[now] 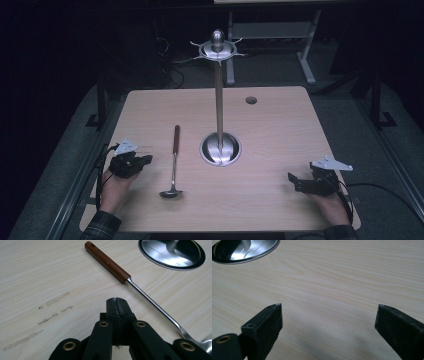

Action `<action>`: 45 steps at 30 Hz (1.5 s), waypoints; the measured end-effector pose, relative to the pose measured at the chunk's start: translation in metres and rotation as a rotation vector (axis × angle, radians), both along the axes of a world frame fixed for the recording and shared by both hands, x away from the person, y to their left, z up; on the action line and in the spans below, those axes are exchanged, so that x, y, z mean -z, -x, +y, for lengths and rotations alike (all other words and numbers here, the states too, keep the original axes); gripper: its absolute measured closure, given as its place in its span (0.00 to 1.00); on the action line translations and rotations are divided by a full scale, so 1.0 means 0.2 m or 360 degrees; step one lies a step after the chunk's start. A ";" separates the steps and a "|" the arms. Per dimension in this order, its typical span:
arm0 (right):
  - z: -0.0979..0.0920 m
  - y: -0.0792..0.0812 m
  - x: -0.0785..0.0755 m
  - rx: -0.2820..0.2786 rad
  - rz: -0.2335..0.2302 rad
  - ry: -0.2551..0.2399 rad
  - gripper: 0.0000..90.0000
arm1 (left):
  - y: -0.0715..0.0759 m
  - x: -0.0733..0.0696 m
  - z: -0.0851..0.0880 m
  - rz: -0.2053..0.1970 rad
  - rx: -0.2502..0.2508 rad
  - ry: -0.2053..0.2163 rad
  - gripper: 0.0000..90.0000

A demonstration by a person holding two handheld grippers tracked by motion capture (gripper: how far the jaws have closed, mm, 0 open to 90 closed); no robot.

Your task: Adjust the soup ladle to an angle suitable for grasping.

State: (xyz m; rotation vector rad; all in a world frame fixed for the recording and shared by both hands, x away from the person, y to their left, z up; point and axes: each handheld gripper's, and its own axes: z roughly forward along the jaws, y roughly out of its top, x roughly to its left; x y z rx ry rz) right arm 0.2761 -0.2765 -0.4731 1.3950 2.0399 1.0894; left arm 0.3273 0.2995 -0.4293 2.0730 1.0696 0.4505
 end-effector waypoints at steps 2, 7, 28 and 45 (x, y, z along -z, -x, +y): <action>0.00 0.00 0.00 -0.0001 0.0001 0.0004 0.08 | -0.01 0.00 -0.01 0.0002 -0.0001 0.0011 1.00; -0.01 0.01 0.00 0.0004 -0.0001 0.0005 0.08 | -0.05 0.00 -0.04 0.0007 0.0028 -0.0006 1.00; -0.01 0.01 0.01 -0.0001 -0.0002 0.0009 0.08 | -0.24 0.04 -0.18 -0.0005 0.0064 0.0002 1.00; -0.02 0.02 0.01 0.0004 0.0004 0.0002 0.08 | -0.36 0.13 -0.23 0.0037 0.0041 -0.0009 1.00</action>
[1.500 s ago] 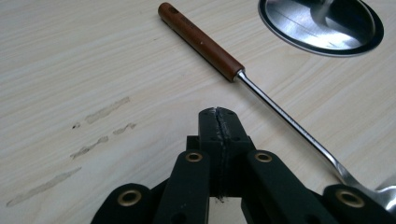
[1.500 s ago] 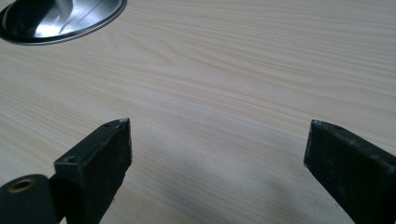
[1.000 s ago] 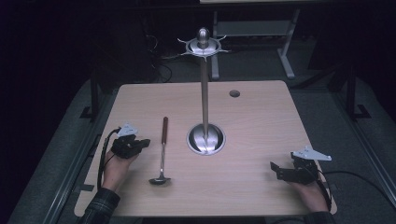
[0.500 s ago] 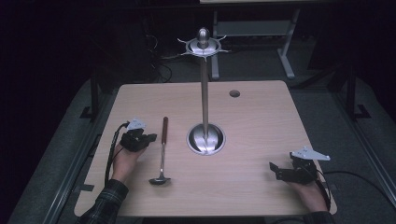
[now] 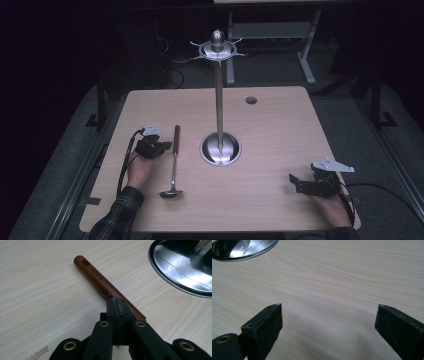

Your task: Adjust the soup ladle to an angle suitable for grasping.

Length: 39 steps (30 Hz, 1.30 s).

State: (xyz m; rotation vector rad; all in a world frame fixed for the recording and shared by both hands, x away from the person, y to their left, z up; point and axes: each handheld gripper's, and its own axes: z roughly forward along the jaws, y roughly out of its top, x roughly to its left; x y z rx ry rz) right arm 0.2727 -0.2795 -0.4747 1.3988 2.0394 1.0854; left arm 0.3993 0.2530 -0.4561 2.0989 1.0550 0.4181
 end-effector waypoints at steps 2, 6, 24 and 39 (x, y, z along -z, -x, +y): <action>0.00 0.00 0.00 -0.0001 -0.0003 0.0000 0.08 | 0.00 0.00 0.00 0.0003 0.0007 -0.0008 1.00; 0.01 0.00 0.00 -0.0011 0.0004 0.0007 0.08 | 0.00 0.02 -0.03 0.0021 0.0032 -0.0014 1.00; 0.01 -0.01 0.00 -0.0024 0.0001 0.0013 0.08 | 0.04 0.01 -0.13 0.0025 0.0152 -0.0026 1.00; 0.01 -0.01 0.00 -0.0022 0.0002 0.0007 0.08 | 0.06 0.01 -0.23 0.0037 0.0279 -0.0043 1.00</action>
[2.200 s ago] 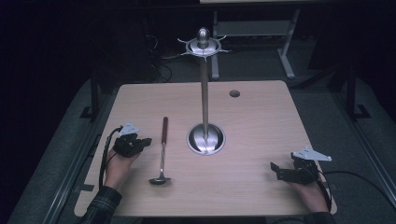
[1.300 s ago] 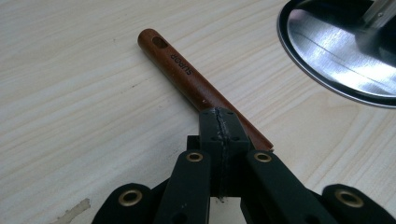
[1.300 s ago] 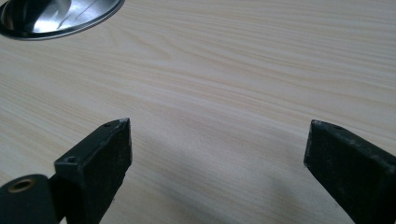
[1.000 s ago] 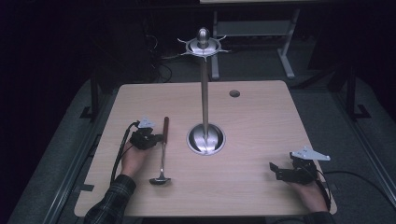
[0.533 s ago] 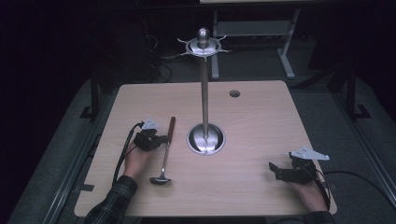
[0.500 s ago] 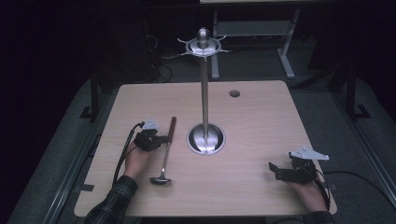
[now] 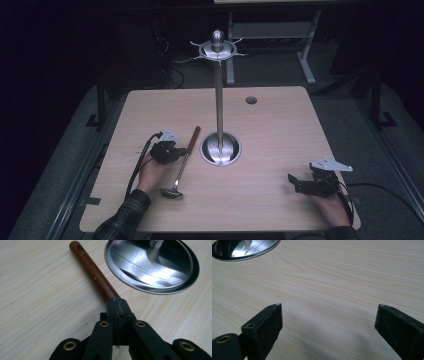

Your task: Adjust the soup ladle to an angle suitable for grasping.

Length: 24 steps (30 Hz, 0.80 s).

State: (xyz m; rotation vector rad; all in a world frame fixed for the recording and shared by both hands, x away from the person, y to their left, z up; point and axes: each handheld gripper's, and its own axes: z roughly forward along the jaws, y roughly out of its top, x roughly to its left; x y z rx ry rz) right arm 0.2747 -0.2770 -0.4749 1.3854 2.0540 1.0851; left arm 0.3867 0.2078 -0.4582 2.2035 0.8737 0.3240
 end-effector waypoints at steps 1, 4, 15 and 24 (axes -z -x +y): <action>0.00 0.00 0.00 0.0000 0.0000 0.0000 0.08 | 0.00 0.00 -0.01 0.0000 0.0014 0.0001 1.00; 0.00 0.00 0.00 0.0000 0.0001 0.0001 0.08 | 0.01 0.00 -0.02 0.0007 0.0031 0.0001 1.00; 0.00 0.00 0.00 -0.0002 0.0000 -0.0001 0.08 | 0.02 -0.01 -0.03 0.0046 0.0038 0.0003 1.00; -0.01 0.00 0.00 0.0000 -0.0004 -0.0003 0.08 | 0.21 -0.13 -0.04 0.0253 0.0081 -0.0079 1.00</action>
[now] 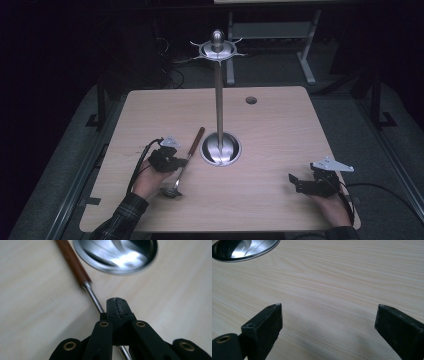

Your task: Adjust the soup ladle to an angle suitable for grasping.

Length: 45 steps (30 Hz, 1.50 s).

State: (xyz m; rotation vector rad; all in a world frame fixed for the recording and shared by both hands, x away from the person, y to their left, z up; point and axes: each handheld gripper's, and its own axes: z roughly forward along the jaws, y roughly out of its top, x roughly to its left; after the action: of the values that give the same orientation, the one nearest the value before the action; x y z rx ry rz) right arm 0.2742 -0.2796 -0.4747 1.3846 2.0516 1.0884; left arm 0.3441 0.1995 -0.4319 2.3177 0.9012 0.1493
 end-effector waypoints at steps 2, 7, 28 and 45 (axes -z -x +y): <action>0.00 0.00 0.00 0.0001 -0.0001 -0.0001 0.08 | 0.02 -0.01 0.00 0.0017 0.0005 -0.0003 1.00; 0.01 0.00 0.00 0.0001 0.0008 -0.0012 0.08 | 0.10 -0.01 -0.03 0.0107 0.0053 -0.0051 1.00; 0.00 0.00 0.00 0.0001 -0.0006 -0.0010 0.08 | 0.11 0.05 -0.01 0.0175 0.0036 -0.0240 1.00; 0.01 0.00 0.00 0.0000 -0.0002 -0.0007 0.08 | 0.07 0.04 0.10 0.0114 -0.0062 -0.0316 1.00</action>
State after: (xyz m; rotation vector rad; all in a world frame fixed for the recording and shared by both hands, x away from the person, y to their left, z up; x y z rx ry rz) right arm 0.2751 -0.2777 -0.4738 1.3858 2.0491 1.0945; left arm 0.3291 0.2200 -0.4402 2.5027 1.0078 0.1805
